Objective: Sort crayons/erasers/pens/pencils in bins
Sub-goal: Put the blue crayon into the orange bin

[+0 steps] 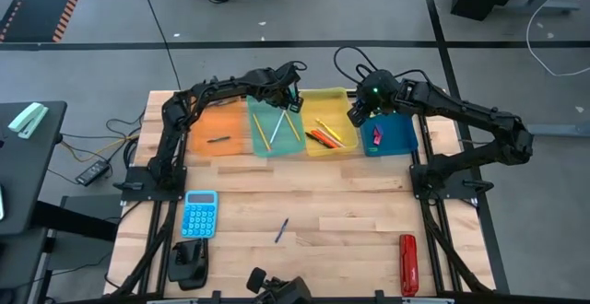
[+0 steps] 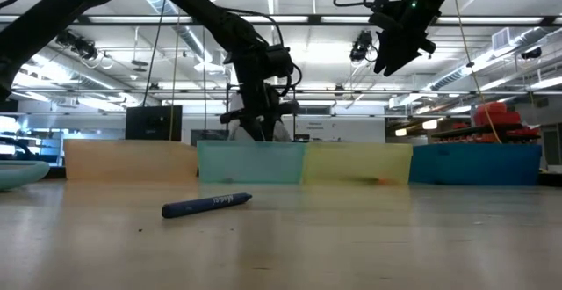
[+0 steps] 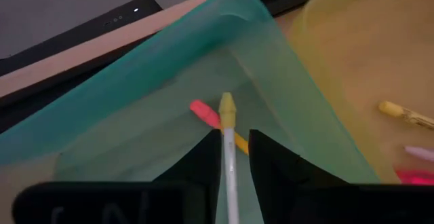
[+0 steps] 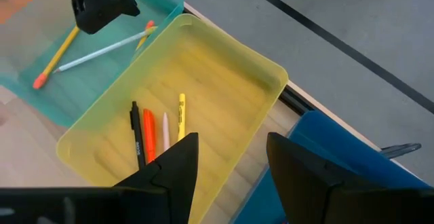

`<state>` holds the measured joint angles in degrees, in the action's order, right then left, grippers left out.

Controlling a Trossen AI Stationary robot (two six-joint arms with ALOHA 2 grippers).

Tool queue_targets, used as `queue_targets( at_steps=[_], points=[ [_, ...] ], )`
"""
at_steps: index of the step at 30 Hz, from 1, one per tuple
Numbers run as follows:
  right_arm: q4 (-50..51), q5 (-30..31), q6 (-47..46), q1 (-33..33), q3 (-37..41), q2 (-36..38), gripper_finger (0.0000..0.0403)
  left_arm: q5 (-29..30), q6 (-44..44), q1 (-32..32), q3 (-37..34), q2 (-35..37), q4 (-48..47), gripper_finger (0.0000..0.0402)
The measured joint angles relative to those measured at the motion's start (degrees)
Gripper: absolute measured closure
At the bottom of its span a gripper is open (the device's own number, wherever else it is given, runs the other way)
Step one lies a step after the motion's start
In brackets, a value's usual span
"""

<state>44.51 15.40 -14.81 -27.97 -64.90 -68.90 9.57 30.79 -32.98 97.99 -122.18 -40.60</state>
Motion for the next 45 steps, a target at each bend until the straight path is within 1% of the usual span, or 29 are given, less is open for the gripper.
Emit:
queue_targets(
  at_steps=[10,13,15,19,29,35,41,45],
  points=[
    [1.18,-0.43,0.02,0.0,0.0,0.0,0.0219,-0.21,-1.5,0.73,0.46,1.95,-1.47,0.0313],
    [1.12,-0.48,0.04,0.0,0.0,-0.02,0.0219,0.61,-1.9,0.73,0.49,3.13,-1.21,0.0306],
    [1.04,-0.5,0.04,-0.05,0.0,-0.02,0.0219,2.41,-2.15,0.73,0.63,3.69,-1.25,0.0299],
    [0.92,-0.46,0.04,-0.15,0.0,-0.02,0.0219,2.94,-3.7,0.7,0.67,3.94,-0.93,0.0276],
    [0.2,-0.28,-0.04,-0.13,0.0,-0.04,0.0219,2.54,-6.05,0.77,0.66,3.94,-1.66,0.0194],
    [-4.95,5.24,0.9,-0.15,0.0,-0.04,0.0219,1.54,-9.49,0.79,0.66,4.08,-1.99,0.0173],
    [-12.79,9.5,1.05,-0.15,0.0,-0.04,0.0219,1.12,-11.86,0.79,0.64,6.55,-1.29,0.0171],
    [-16.8,12.51,2.9,-0.52,0.0,-0.04,0.0219,1.09,-12.48,0.79,0.64,7.42,-1.18,0.017]
  ],
)
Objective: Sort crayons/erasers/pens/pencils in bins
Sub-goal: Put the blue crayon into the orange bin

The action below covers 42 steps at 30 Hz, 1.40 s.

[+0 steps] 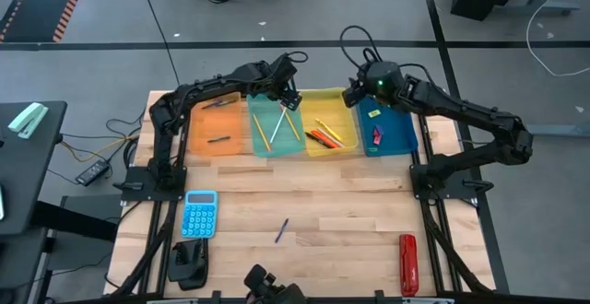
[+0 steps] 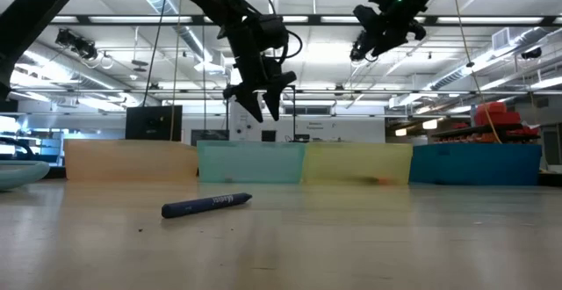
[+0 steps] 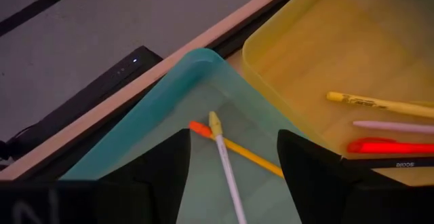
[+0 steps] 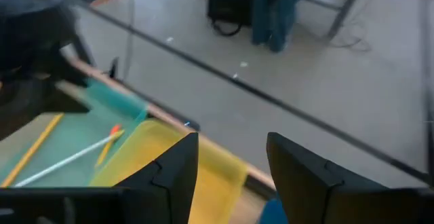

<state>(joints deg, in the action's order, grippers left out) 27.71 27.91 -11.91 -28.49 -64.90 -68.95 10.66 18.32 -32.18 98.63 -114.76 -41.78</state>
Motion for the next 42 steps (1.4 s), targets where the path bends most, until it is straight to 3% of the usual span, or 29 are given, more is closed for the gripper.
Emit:
queue_targets(
  at_steps=[7,16,18,22,25,29,34,39,42],
  points=[
    [-1.99,7.3,0.1,-2.49,0.0,0.0,0.0219,-1.42,-1.4,0.25,0.0,0.02,-1.01,0.017],
    [-1.74,6.15,-4.13,-3.03,0.0,0.0,0.0219,-1.58,0.6,3.22,-0.02,1.76,-0.77,0.0173],
    [-1.68,2.89,-3.99,-3.57,0.0,0.0,0.0219,-1.64,4.05,4.11,-0.02,2.9,-0.99,0.0179],
    [0.56,-13.66,-1.69,-5.76,0.06,-0.08,0.0219,-1.52,9.86,6.15,-0.02,5.22,1.57,0.0197],
    [2.21,-21.6,-3.15,-6.54,1.28,-0.5,0.0219,-1.58,9.16,7.77,-0.02,6.32,3.76,0.0211],
    [4.42,-24.71,-7.37,-6.2,3.28,-0.68,0.0219,-1.55,10.1,9.96,-0.02,7.92,3.58,0.0229],
    [8.49,-27.93,-10.02,-3.94,5.56,-0.66,0.0219,-1.45,17.53,13.51,-0.02,8.43,4.13,0.0252],
    [8.5,-28.22,-8.98,0.35,8.66,-0.66,0.0219,-1.53,27.57,19.53,-0.02,8.43,4.25,0.0278],
    [7.84,-28.22,-9.73,2.83,9.96,-0.66,0.0219,-1.55,29.0,23.85,-0.02,8.43,4.65,0.0293]
  ],
)
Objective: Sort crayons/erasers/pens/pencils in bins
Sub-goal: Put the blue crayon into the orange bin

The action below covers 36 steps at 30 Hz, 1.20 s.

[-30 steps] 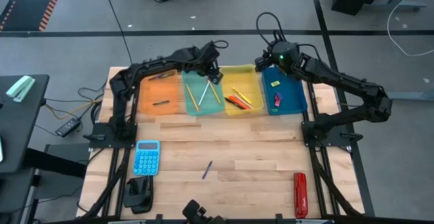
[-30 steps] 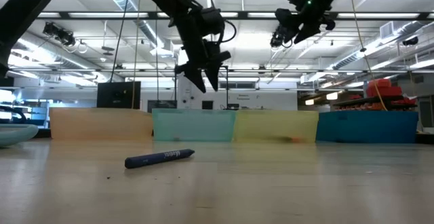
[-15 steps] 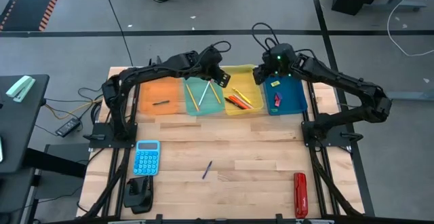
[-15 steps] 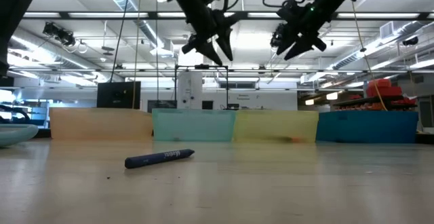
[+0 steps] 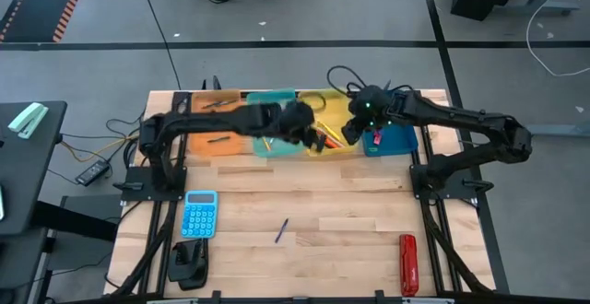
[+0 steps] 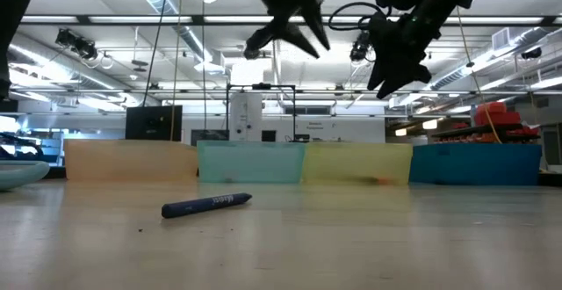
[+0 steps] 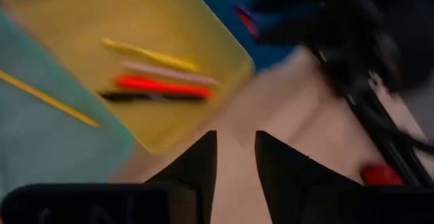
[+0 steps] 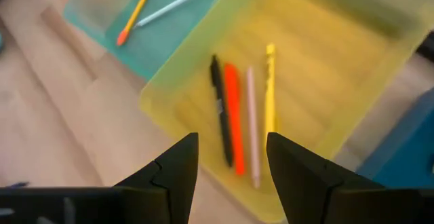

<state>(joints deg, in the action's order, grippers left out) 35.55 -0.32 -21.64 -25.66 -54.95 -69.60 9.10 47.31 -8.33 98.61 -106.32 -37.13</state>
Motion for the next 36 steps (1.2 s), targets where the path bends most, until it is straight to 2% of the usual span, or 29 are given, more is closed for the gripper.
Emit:
queue_targets(
  at_steps=[5,9,20,23,27,32,36],
  points=[
    [-0.29,0.02,-3.69,3.94,0.23,0.01,0.0219,0.07,-0.35,4.74,0.0,0.0,-1.19,0.0315],
    [-1.07,0.02,-6.33,6.93,0.23,0.0,0.0219,0.31,2.74,5.74,0.0,0.0,-2.23,0.0333],
    [-0.77,0.02,-6.45,13.82,0.22,0.33,0.0219,0.26,7.49,9.13,0.0,-0.02,-1.98,0.0377],
    [-0.77,0.09,-6.43,14.84,0.22,0.33,0.0219,0.28,8.95,9.96,0.0,-0.04,-1.98,0.0392],
    [-0.74,0.11,-7.96,15.13,0.19,0.49,0.0219,0.28,11.02,10.52,0.0,-0.07,-2.0,0.0393],
    [-1.98,-0.39,-10.81,15.09,0.1,4.54,0.0219,-0.2,14.87,11.43,0.0,-0.07,-2.7,0.0389],
    [-2.42,1.7,-10.6,15.09,0.08,10.22,0.0219,-0.45,17.04,13.02,0.02,-0.11,-10.91,0.0393]
  ],
)
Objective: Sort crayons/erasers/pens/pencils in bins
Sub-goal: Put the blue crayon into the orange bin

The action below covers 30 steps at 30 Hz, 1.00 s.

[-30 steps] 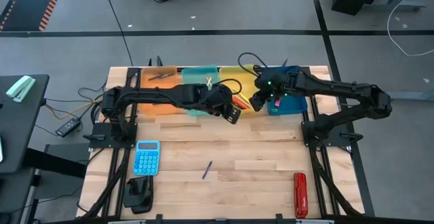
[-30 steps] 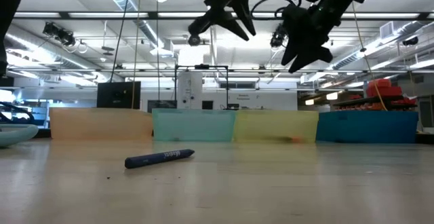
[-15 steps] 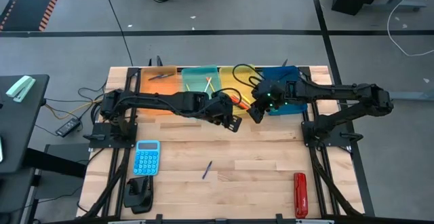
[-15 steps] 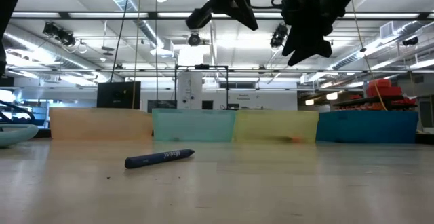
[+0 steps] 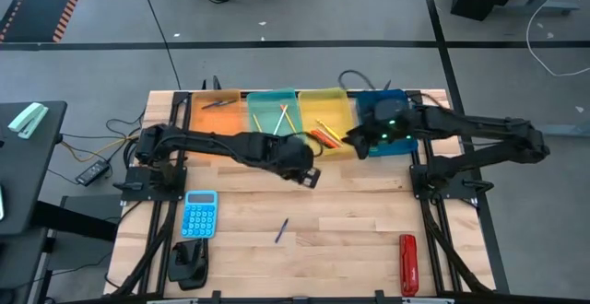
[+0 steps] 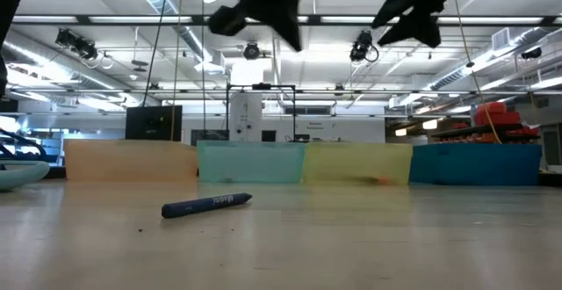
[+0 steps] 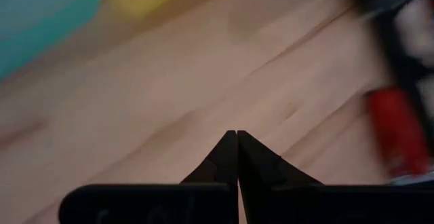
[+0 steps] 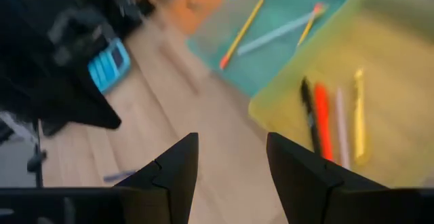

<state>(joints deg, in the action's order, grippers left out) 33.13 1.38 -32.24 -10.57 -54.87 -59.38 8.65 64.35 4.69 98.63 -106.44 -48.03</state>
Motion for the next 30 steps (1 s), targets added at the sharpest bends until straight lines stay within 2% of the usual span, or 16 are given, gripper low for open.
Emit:
queue_targets(
  at_steps=[4,7,14,20,24,30],
  points=[
    [0.44,3.99,1.31,-0.25,-0.09,5.55,0.0219,-3.35,1.97,1.7,-0.06,-1.14,-11.58,0.0382],
    [1.77,6.05,2.64,-0.28,-0.09,8.47,0.0219,-6.2,2.04,2.72,-0.07,-2.28,-14.15,0.0362],
    [8.54,8.89,2.66,-0.28,-0.09,10.91,0.0219,-9.92,0.78,5.64,-0.01,-6.14,-10.11,0.0307],
    [13.28,9.13,-1.61,0.28,-0.09,10.93,0.0219,-11.1,3.54,7.57,-0.02,-9.7,-10.6,0.027],
    [14.07,9.15,-3.45,1.6,-0.07,11.01,0.0219,-13.8,4.02,8.37,-0.02,-12.03,-10.44,0.0262],
    [13.41,9.14,-5.09,4.68,-0.07,10.63,0.0219,-17.71,3.53,10.18,-0.02,-15.74,-10.87,0.027]
  ],
)
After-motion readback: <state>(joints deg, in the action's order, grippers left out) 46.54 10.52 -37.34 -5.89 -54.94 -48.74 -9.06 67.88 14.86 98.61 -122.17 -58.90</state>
